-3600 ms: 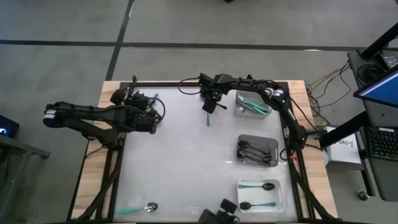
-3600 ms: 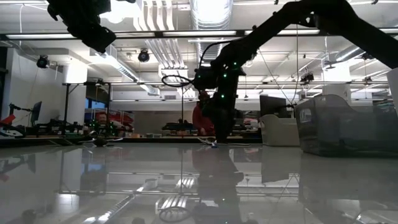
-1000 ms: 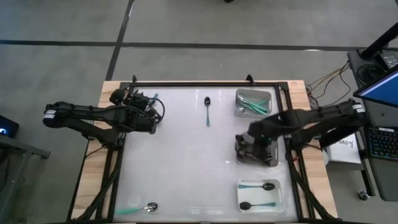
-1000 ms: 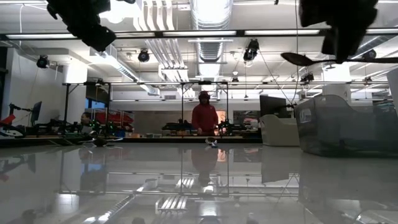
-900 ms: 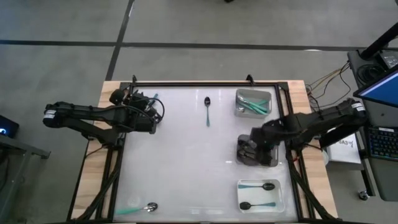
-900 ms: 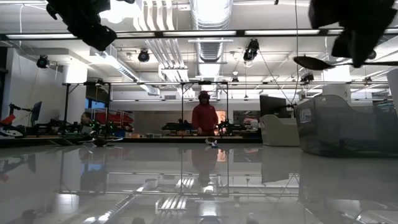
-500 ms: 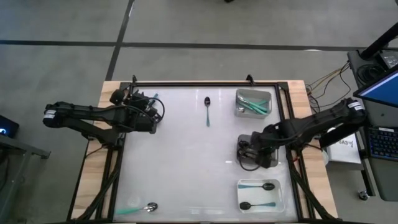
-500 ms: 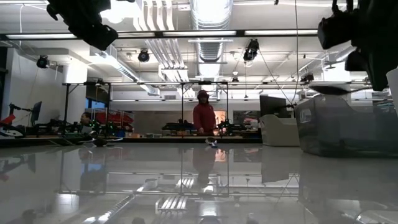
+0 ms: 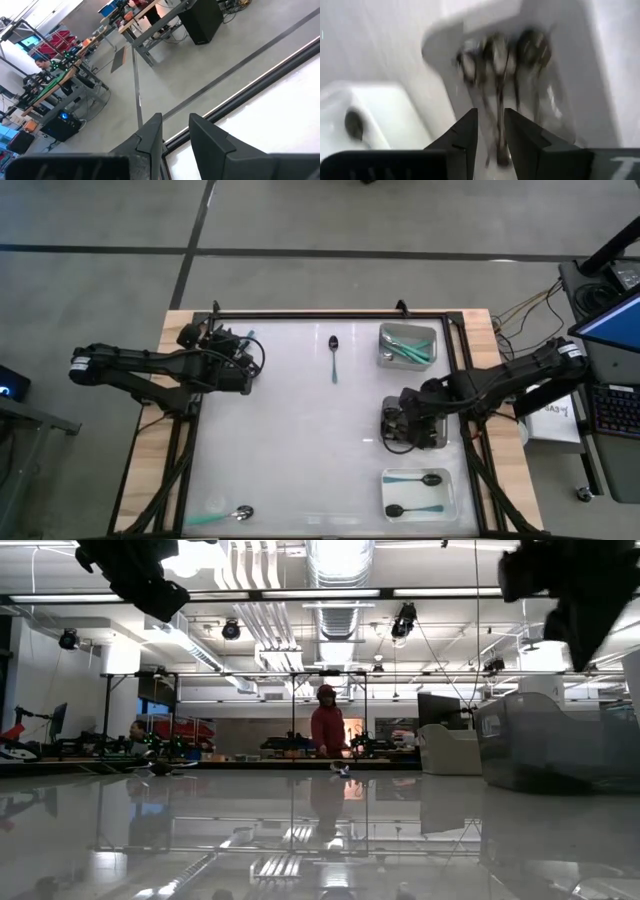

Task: Sort silverware by color (type)
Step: Put the blue spoon into the white bin

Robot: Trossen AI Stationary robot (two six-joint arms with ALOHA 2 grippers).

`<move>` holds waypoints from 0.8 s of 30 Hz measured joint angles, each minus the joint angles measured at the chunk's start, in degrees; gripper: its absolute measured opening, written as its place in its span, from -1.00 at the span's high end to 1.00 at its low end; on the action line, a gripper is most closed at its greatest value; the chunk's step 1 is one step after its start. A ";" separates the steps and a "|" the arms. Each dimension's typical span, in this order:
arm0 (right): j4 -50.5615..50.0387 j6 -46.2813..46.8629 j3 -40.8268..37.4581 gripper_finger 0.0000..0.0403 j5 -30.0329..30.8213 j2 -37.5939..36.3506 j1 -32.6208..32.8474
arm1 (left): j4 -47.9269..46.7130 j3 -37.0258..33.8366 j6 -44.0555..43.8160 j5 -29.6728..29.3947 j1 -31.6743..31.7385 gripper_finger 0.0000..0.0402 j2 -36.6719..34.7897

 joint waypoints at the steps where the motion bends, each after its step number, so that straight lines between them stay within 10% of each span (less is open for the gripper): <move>1: 0.76 -0.32 0.62 0.57 2.35 0.05 0.00 | 0.00 0.00 0.00 0.00 0.00 0.60 0.02; 6: 9.91 -12.88 2.30 0.60 14.20 0.63 -1.05 | 0.00 0.01 0.24 0.04 0.00 0.60 0.04; 14: 25.98 -37.52 2.25 0.62 16.37 6.85 -9.52 | -0.02 0.02 0.26 1.94 0.00 0.60 0.04; 19: 36.65 -29.42 2.25 0.62 28.98 13.74 -18.29 | 0.04 0.02 0.15 3.84 0.00 0.60 0.07; 24: 45.87 -20.99 2.25 0.62 28.22 21.58 -26.08 | 0.26 0.02 0.02 4.90 -0.01 0.60 0.09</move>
